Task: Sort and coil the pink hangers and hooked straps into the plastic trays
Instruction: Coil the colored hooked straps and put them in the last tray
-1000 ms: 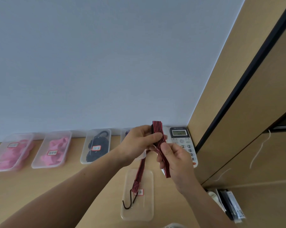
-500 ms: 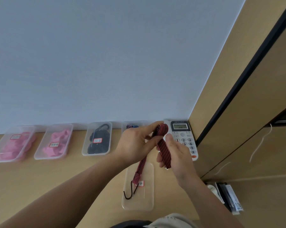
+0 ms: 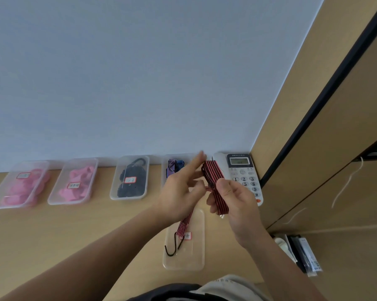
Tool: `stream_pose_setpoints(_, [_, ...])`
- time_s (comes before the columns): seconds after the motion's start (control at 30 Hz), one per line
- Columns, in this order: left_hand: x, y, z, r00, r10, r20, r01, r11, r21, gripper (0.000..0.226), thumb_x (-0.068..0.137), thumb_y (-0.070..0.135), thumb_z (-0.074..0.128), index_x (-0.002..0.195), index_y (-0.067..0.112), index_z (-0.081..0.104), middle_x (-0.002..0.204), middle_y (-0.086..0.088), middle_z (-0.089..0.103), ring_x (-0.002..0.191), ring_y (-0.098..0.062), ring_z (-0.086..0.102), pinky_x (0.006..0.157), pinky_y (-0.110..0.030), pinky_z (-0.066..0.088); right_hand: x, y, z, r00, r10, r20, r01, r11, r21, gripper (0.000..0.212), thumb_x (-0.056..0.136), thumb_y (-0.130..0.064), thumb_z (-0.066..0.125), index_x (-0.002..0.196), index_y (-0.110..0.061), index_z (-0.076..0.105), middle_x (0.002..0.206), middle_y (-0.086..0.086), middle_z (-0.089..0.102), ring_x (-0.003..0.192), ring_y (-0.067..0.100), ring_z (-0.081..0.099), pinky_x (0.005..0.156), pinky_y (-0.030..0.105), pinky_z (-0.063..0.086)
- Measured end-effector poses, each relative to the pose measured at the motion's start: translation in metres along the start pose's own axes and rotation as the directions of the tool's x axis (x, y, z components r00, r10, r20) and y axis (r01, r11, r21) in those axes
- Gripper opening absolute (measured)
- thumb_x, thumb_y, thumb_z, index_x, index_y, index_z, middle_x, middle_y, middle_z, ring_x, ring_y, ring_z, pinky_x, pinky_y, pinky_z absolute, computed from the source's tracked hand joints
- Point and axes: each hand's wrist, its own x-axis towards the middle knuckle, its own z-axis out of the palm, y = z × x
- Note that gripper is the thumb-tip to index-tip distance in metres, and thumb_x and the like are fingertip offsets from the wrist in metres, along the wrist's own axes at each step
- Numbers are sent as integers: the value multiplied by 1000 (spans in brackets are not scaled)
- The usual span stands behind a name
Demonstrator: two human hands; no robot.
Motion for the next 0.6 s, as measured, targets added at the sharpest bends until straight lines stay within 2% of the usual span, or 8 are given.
stream_pose_setpoints(0.07, [6, 8, -1, 974, -210, 83, 225, 924, -310, 34, 91, 23, 50, 124, 19, 60, 99, 8, 70, 92, -15, 66, 90, -34, 52, -1, 2, 0, 1000, -10, 21, 10, 1000, 0, 34, 80, -36, 59, 90, -3, 62, 65, 7, 68, 54, 14, 58, 53, 22, 48])
stream_pose_setpoints(0.1, [8, 11, -2, 964, -216, 155, 259, 890, -374, 26, 95, 26, 49, 105, 9, 65, 83, -4, 67, 80, -24, 63, 83, -44, 51, -1, 3, -1, 999, -14, 38, 15, 1000, -6, 31, 80, -33, 59, 92, -4, 62, 66, 7, 69, 55, 14, 59, 54, 22, 49])
stream_pose_setpoints(0.13, [9, 13, -2, 958, -193, 212, 266, 872, -411, 32, 98, 27, 47, 93, -2, 63, 73, -16, 60, 71, -30, 58, 78, -51, 47, -1, 4, -1, 998, -18, 53, 19, 1000, -11, 30, 81, -31, 59, 94, -5, 63, 66, 7, 69, 56, 14, 60, 55, 22, 50])
stream_pose_setpoints(0.17, [9, 15, -3, 952, -174, 252, 272, 858, -435, 35, 101, 24, 48, 91, -8, 60, 70, -20, 56, 65, -31, 54, 75, -51, 45, -1, 5, -2, 998, -22, 62, 23, 1000, -14, 29, 81, -30, 59, 95, -4, 63, 67, 7, 69, 56, 14, 60, 56, 22, 50])
stream_pose_setpoints(0.23, [10, 16, -2, 959, -160, 232, 254, 849, -464, 25, 100, 15, 52, 99, -7, 63, 76, -20, 61, 65, -29, 58, 76, -46, 47, 0, 7, -3, 999, -24, 49, 25, 999, -23, 30, 81, -30, 60, 92, -2, 64, 66, 8, 69, 56, 15, 61, 56, 23, 51])
stream_pose_setpoints(0.37, [16, 14, -1, 986, -133, 103, 168, 838, -519, 22, 92, -2, 59, 114, 0, 64, 106, -8, 74, 94, -14, 69, 81, -21, 51, 2, 9, -7, 998, -29, -49, 25, 996, -83, 39, 77, -40, 63, 82, -1, 63, 60, 9, 68, 51, 17, 61, 50, 22, 48])
stream_pose_setpoints(0.5, [19, 15, -1, 996, -85, -13, 67, 859, -507, 26, 88, -4, 63, 113, 3, 64, 100, -2, 74, 91, -10, 68, 79, -18, 51, 3, 8, -7, 998, -18, -57, 10, 990, -138, 49, 80, -44, 58, 82, 4, 61, 59, 11, 68, 51, 22, 60, 56, 36, 47])
stream_pose_setpoints(0.6, [20, 12, -3, 997, -64, -35, 41, 893, -448, 29, 88, -3, 65, 115, 7, 63, 96, 3, 74, 87, -9, 68, 79, -20, 51, 4, 7, -7, 999, -12, -44, 5, 988, -153, 51, 81, -46, 56, 82, 5, 60, 58, 12, 67, 50, 22, 59, 57, 38, 46])
